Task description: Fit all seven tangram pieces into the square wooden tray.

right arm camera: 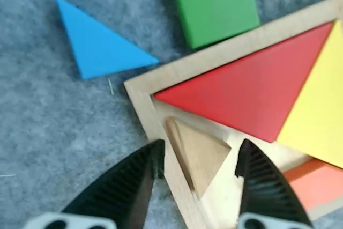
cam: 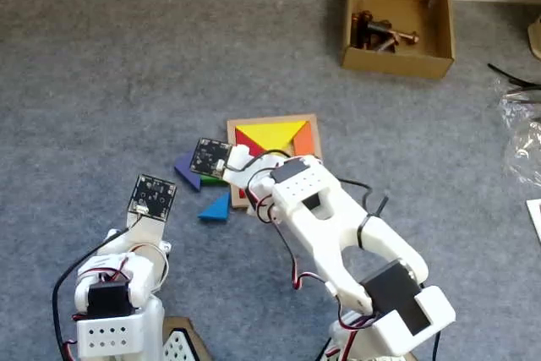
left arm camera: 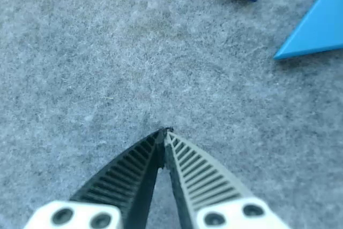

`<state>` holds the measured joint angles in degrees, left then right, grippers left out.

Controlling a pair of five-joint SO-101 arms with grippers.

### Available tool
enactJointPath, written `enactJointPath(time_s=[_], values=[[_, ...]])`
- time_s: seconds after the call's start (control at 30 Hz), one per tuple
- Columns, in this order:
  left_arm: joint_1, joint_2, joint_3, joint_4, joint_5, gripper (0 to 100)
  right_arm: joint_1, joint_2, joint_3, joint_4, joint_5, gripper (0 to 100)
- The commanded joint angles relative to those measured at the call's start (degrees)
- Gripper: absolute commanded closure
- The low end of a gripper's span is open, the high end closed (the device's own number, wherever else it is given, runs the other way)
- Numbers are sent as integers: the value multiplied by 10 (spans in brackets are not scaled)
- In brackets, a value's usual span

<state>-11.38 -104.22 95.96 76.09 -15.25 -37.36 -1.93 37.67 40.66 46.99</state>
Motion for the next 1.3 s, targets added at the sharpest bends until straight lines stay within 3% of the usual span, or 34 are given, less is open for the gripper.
enactJointPath(time_s=[0.0,0.37,0.53,0.73,0.83,0.93,1.27], values=[[-7,-4,12,4,4,986,-10,0,-22,-7,-4,777],[-7,-4,12,4,4,986,31,-2,-57,-4,-64,781],[-7,-4,12,4,4,986,39,-74,-53,-6,-120,781],[-7,-4,12,4,4,986,107,-103,-51,-7,-123,788],[-7,-4,12,4,4,986,127,-81,-51,-7,-123,851],[-7,-4,12,4,4,986,128,-42,-55,-7,-123,892],[-7,-4,12,4,4,986,128,41,-57,-7,-123,892]])
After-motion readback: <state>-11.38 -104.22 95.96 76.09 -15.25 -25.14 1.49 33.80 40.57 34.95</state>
